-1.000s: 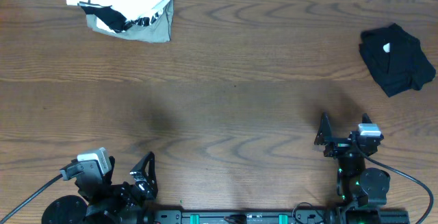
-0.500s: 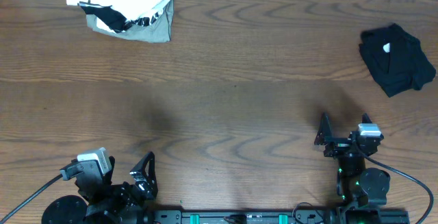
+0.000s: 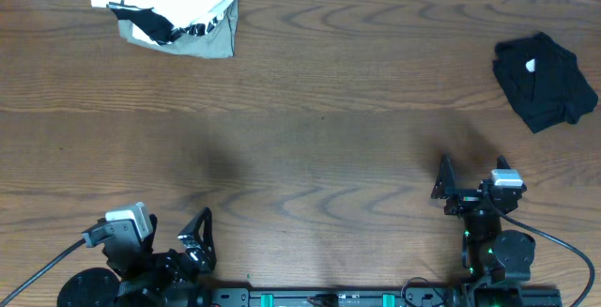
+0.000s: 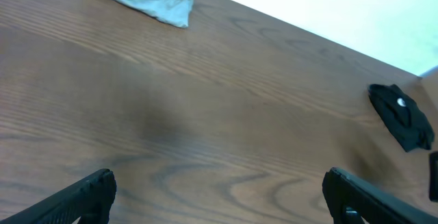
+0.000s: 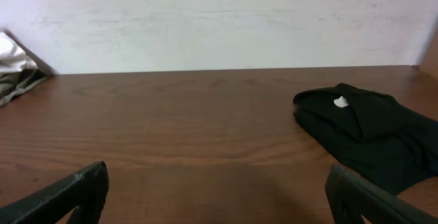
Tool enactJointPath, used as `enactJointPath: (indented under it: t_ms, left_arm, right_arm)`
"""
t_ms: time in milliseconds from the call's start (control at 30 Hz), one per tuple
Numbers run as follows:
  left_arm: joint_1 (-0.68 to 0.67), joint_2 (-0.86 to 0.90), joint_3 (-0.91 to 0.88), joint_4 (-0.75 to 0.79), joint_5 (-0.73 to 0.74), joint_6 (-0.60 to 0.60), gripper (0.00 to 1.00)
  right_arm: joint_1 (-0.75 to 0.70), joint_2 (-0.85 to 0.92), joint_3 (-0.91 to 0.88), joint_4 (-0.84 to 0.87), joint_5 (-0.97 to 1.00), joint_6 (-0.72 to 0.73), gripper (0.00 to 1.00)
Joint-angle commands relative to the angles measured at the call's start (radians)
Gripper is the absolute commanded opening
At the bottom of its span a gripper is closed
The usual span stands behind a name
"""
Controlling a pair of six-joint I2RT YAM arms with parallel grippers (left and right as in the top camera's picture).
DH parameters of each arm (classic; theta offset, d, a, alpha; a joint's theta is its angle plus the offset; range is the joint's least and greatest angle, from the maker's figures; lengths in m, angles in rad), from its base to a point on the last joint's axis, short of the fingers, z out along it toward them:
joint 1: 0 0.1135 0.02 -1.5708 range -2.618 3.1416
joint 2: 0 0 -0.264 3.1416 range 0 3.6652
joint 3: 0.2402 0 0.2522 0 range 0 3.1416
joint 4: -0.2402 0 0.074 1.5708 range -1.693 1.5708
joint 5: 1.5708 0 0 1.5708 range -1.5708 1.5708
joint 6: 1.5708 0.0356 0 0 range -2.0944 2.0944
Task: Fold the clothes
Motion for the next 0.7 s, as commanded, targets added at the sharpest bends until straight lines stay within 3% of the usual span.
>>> enactJointPath:
  t_ms: [0, 100, 267, 467, 667]
  left_arm:
    - [0.001, -0.001, -0.002, 0.025, -0.026, -0.012, 0.98]
    - [0.0, -0.006, -0.003, 0.042, -0.021, 0.006, 0.98]
    - [0.001, -0.047, -0.029, 0.085, -0.02, 0.137, 0.98]
    - [0.001, -0.127, -0.137, 0.245, 0.008, 0.248, 0.98]
    - [0.001, -0.163, -0.317, 0.475, 0.01, 0.253, 0.98]
  right_arm:
    - [0.002, -0.006, -0.002, -0.004, 0.011, -0.012, 0.99]
    - [0.002, -0.006, -0.002, -0.004, 0.011, -0.012, 0.99]
    - [0.002, -0.006, -0.002, -0.004, 0.011, -0.012, 0.99]
    - [0.002, -0.006, -0.002, -0.004, 0.011, -0.012, 0.99]
    - [0.002, -0.006, -0.002, -0.004, 0.011, -0.012, 0.99]
